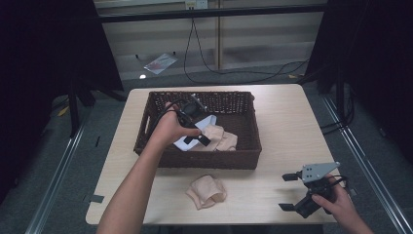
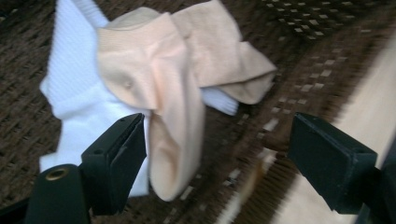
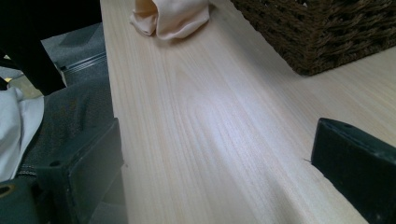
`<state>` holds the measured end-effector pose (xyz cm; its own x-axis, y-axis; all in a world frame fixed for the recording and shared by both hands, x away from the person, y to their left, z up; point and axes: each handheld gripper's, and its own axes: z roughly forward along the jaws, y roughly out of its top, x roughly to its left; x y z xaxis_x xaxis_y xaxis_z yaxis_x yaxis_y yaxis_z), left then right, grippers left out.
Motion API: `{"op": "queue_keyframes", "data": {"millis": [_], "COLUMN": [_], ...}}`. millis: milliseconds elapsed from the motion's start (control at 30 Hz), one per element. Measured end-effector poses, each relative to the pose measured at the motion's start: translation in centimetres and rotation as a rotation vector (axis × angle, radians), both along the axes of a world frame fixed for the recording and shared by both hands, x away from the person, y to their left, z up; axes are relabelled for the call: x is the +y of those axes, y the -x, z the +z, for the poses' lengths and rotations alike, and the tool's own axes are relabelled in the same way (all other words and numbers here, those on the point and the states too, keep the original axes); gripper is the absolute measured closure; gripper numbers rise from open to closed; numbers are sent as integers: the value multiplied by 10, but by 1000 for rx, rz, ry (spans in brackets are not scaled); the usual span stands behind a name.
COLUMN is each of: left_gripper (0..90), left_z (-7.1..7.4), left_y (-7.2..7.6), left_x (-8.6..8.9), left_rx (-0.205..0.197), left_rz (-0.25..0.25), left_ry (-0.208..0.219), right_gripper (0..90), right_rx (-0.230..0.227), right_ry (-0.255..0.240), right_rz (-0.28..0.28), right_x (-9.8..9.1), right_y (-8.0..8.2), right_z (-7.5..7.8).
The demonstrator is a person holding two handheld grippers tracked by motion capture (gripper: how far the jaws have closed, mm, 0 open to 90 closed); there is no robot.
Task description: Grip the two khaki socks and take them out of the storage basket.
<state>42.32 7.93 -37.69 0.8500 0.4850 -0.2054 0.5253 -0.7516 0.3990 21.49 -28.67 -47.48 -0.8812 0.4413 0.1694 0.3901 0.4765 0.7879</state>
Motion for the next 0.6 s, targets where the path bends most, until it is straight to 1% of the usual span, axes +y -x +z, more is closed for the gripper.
{"op": "queue_keyframes", "data": {"millis": [100,167,200,267,300,333,400,467,500,533,600], "left_gripper": [191,191,192,205,215,219,234,241,248,253,270], "left_z": [-6,-10,-12,-15,-17,-18,-22,-26,-28,-30,-35], "left_y": [-5,-8,-9,-11,-12,-13,-15,-17,-18,-19,-21], "left_x": [-1,-1,-2,-2,-2,-3,-3,-4,-4,-4,-4], "left_rx": [3,-6,-6,-2,-9,-5,-10,-7,-8,0,0], "left_rz": [12,24,22,28,31,40,39,49,53,55,62], "left_ry": [-8,-6,-9,-15,-14,-20,-20,-22,-20,-20,-2], "right_gripper": [15,15,15,15,15,15,15,15,15,15,15], "right_rx": [-2,-1,0,-1,-1,1,2,1,0,2,0], "right_ry": [0,0,0,1,1,-1,-1,-2,0,-1,-2], "right_rz": [-1,0,0,2,2,0,-1,-1,0,-3,-1], "right_x": [0,0,0,0,0,0,0,0,0,0,0], "right_y": [0,0,0,0,0,0,0,0,0,0,0], "right_z": [0,0,0,0,0,0,0,0,0,0,0]}}
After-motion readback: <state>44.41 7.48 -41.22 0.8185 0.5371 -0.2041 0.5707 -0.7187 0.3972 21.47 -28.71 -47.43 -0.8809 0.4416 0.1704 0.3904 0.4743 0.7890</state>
